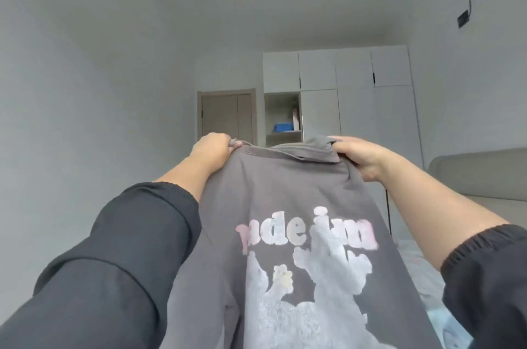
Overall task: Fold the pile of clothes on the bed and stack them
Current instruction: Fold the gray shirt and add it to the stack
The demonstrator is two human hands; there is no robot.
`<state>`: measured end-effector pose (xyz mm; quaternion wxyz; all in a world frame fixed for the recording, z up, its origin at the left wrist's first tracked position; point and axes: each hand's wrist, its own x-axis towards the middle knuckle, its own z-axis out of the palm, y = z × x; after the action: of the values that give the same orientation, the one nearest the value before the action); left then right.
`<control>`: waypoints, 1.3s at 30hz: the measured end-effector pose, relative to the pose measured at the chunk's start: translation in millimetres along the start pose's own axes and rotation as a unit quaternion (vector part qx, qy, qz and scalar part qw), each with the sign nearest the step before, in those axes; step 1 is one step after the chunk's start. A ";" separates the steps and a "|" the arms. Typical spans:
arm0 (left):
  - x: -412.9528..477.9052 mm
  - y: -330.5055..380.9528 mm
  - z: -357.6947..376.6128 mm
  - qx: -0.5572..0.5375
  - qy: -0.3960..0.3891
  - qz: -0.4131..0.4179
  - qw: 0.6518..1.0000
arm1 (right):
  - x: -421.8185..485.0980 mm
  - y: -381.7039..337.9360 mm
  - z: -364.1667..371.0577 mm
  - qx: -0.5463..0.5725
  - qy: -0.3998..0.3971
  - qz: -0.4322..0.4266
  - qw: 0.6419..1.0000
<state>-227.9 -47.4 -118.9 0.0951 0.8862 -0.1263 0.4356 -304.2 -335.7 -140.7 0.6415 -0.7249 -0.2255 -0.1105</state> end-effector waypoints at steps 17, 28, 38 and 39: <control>-112.2 -89.9 172.1 -0.069 -0.492 -0.165 0.852 | 0.3 251.8 -14.3 -0.042 -0.111 0.368 0.922; -121.8 -90.5 302.9 -0.328 -0.318 -0.518 0.723 | 51.9 337.6 -0.9 -0.083 -0.049 0.405 0.909; -233.7 4.5 453.3 -0.222 -0.450 -0.236 0.832 | 31.9 514.4 34.3 -0.601 0.026 0.281 0.748; -258.4 12.3 462.6 -0.197 -0.484 -0.209 0.827 | 12.7 532.0 36.9 -0.604 -0.015 0.298 0.739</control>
<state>-37.8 -151.4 -602.5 0.2826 0.9512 -0.0512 -0.1130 -48.5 -337.3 -608.8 0.0653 -0.9920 0.1067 -0.0157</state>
